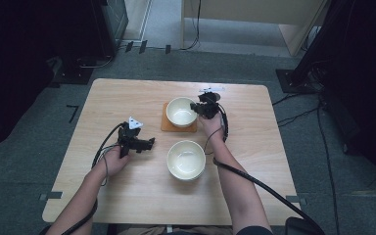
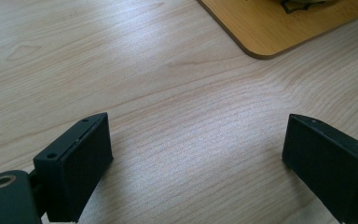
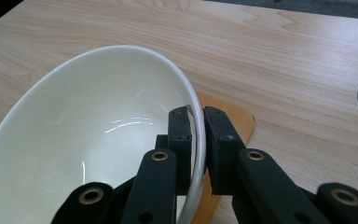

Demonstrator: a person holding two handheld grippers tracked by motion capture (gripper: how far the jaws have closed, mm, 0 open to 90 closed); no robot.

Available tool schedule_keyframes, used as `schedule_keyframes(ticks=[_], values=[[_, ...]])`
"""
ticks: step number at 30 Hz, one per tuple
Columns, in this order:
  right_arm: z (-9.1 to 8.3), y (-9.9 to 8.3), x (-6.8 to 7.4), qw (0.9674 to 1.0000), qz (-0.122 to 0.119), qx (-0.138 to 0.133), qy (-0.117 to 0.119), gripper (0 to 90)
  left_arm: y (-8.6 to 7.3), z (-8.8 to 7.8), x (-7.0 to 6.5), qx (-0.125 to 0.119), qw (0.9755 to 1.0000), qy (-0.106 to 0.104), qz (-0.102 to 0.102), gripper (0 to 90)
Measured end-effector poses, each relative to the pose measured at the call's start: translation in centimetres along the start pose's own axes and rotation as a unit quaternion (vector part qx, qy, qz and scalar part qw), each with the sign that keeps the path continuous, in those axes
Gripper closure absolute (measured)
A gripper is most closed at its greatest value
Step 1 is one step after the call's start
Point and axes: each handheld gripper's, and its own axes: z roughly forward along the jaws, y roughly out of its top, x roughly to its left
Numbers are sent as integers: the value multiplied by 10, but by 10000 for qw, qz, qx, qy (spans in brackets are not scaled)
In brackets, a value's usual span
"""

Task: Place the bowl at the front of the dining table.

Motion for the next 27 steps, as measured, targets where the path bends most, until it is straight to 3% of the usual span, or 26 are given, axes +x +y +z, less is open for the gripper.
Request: schedule_keyframes(ticks=[7, 17, 21, 27], values=[[2, -5, -5, 9999, -2, 79, -110, 829, 0, 0, 0, -1, 10000, 1, 0, 77], [2, -5, -6, 9999, -28, 116, -77, 818, 0, 0, 0, 0, 10000, 1, 0, 77], [1, -3, -7, 10000, -10, 81, -50, 734, 0, 0, 0, 1, 10000, 1, 1, 77], [-4, -2, -8, 9998, -171, 37, -70, 689, 0, 0, 0, 1, 10000, 1, 2, 77]])
